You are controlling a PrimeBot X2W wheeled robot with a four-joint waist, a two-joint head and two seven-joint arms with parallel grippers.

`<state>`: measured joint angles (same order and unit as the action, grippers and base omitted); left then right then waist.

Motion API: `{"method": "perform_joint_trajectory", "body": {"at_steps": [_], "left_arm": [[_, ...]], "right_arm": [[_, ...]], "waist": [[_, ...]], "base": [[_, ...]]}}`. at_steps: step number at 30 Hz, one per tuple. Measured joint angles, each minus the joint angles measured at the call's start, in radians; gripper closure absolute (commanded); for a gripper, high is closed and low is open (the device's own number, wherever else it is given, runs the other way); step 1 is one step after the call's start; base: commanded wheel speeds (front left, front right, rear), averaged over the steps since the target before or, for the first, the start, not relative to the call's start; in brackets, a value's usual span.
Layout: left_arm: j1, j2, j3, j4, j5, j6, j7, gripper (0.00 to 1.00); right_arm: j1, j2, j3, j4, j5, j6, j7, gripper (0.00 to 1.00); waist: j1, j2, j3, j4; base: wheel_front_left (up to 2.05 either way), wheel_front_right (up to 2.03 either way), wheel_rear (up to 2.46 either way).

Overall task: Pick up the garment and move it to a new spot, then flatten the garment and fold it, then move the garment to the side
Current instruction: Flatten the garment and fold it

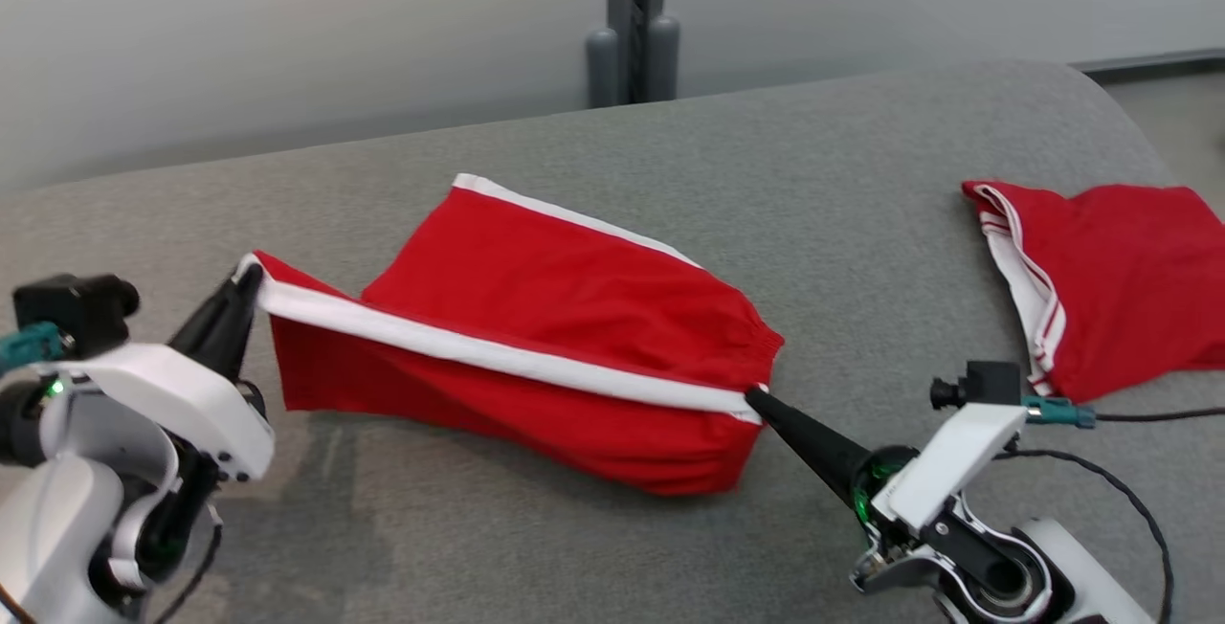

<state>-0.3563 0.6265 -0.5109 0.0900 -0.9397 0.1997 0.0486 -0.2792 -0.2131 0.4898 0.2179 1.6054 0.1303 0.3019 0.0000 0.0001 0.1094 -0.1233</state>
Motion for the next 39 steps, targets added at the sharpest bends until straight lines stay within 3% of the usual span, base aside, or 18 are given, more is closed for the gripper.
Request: {"method": "perform_joint_trajectory", "body": {"at_steps": [8, 17, 25, 32, 39], "left_arm": [[-0.124, 0.007, 0.006, 0.127, 0.022, -0.010, 0.019, 1.00], [-0.264, -0.015, -0.026, 0.289, 0.077, -0.055, 0.013, 1.00], [-0.391, -0.048, -0.070, 0.436, 0.130, -0.098, 0.018, 1.00], [-0.480, -0.073, -0.092, 0.536, 0.154, -0.121, 0.023, 1.00], [-0.578, -0.104, -0.142, 0.644, 0.210, -0.146, 0.033, 1.00]], "right_arm": [[-0.085, 0.087, 0.017, 0.033, -0.022, 0.000, -0.040, 1.00], [-0.194, 0.154, 0.039, 0.198, 0.039, 0.000, -0.067, 1.00], [-0.299, 0.165, 0.108, 0.314, 0.240, 0.000, -0.116, 1.00], [-0.389, 0.165, 0.211, 0.328, 0.404, 0.000, -0.193, 1.00], [-0.470, 0.165, 0.296, 0.344, 0.475, 0.000, -0.269, 1.00]], "waist": [[0.0000, 0.0000, 0.052, -0.087], [0.0000, 0.0000, 0.124, -0.161], [0.0000, 0.0000, 0.178, -0.201], [0.0000, 0.0000, 0.213, -0.220], [0.0000, 0.0000, 0.254, -0.239]], "base": [[0.00, 0.00, 0.00], [0.00, 0.00, 0.00], [0.00, 0.00, 0.00], [0.00, 0.00, 0.00], [0.00, 0.00, 0.00]]}}
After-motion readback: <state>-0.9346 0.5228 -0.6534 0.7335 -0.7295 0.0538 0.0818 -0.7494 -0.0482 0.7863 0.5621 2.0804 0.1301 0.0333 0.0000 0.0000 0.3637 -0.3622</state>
